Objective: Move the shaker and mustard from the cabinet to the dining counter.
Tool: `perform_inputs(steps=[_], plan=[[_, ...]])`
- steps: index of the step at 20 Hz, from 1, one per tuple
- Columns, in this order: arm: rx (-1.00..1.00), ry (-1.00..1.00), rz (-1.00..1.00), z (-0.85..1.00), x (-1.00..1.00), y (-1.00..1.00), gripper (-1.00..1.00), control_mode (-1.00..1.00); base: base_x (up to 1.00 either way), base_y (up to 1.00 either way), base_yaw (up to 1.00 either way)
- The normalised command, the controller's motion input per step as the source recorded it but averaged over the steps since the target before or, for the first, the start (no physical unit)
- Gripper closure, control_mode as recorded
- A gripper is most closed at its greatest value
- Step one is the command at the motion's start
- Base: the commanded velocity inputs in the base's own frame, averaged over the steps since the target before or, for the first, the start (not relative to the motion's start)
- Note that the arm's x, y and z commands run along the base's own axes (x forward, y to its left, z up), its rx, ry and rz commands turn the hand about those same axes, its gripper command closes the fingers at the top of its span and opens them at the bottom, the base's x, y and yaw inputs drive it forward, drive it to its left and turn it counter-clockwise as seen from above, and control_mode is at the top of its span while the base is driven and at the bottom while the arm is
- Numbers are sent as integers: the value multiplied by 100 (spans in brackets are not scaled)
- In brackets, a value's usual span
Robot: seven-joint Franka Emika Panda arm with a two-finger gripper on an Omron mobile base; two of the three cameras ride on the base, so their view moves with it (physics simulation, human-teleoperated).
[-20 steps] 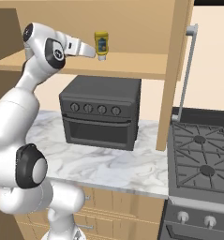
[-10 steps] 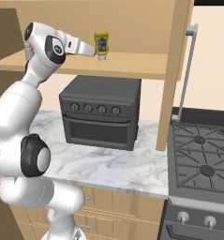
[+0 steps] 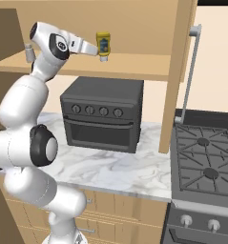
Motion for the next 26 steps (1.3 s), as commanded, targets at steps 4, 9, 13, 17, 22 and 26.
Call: perform_inputs(steps=[4,9,13,17,22,26], plan=[[0,0,-2,-1,33,0,-100,-100,0,0,0],[0,0,-1,0,26,0,-100,-100,0,0,0],[0,0,0,-7,20,0,-100,-100,0,0,0],[0,0,0,-12,21,0,-100,-100,0,0,0],[0,0,0,-13,20,0,-100,-100,0,0,0],[0,0,0,-3,24,0,-100,-100,0,0,0]])
